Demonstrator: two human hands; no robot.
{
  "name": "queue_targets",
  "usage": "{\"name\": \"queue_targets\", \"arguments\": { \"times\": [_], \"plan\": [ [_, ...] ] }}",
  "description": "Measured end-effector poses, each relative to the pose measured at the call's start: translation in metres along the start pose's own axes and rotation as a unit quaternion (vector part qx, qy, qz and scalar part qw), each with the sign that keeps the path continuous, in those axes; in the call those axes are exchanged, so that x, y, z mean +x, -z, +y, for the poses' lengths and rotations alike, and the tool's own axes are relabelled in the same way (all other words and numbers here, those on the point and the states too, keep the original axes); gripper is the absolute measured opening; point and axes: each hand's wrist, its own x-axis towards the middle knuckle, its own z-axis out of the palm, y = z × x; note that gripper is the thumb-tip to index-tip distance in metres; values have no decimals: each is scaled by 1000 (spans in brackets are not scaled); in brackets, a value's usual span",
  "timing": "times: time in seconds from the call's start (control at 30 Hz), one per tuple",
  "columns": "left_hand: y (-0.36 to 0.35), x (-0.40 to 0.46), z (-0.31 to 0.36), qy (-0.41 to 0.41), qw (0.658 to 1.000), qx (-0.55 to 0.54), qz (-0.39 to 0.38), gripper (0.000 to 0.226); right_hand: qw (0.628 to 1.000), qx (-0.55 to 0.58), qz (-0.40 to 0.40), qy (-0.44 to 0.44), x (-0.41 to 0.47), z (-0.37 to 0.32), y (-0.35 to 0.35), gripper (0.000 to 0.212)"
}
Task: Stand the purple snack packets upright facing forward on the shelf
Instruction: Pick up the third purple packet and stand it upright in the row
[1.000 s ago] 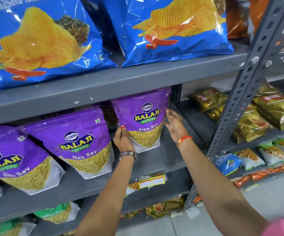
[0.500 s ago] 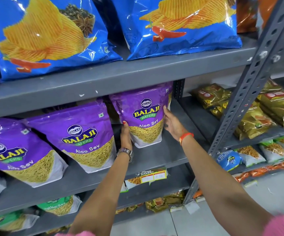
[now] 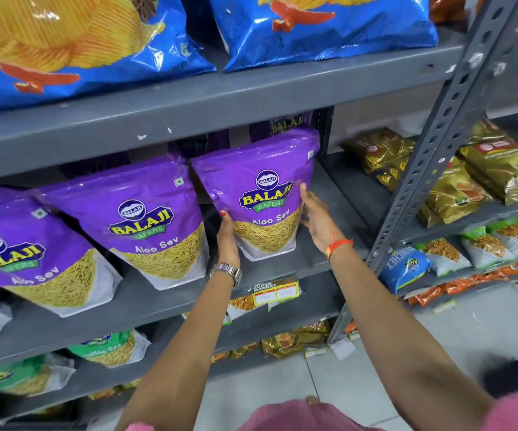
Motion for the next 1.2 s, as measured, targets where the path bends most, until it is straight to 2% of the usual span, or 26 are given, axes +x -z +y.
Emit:
{"name": "queue_targets", "arguments": {
  "times": [0.1,0.2,0.37,0.43,0.57,0.7,0.73,0.8,0.87,1.03,1.13,1.2],
  "plan": [
    [2,-5,0,-1,1000,5,3,55,1000,3,2,7,-6,1,-1,28],
    [5,-5,-1,-13,1000,3,5,55,1000,3,1,10,-9,1,-2,39],
    [7,-8,-7,-16,996,-23,-85,57,1000,14,-11,-5,-12,7,-4,56],
    [0,-13,-7,-16,995,-25,-98,67,999,33,1,4,-13,7,-3,54],
    [-19,-19,-14,-1,992,-40,-120,52,993,104,51,26,-14,5,9,49],
    [-37,-24,-20,6,988,-21,-153,62,988,132,68,42,-14,0,29,36],
    [-39,-23,-22,8,988,-13,-152,56,989,127,70,42,-14,-1,33,34],
    [-43,-21,-22,8,989,-6,-149,48,991,109,74,36,-12,-2,39,37],
    [-45,-20,-18,11,989,0,-149,55,992,101,73,28,-12,-2,40,41],
    [-46,-16,-15,29,988,-13,-153,52,990,110,83,27,-14,-1,39,54],
    [-43,-25,-9,8,989,19,-148,47,983,108,143,30,-18,-1,35,52],
    [-35,-31,-10,-37,990,36,-129,44,965,109,236,35,-26,6,27,27]
  ]
}}
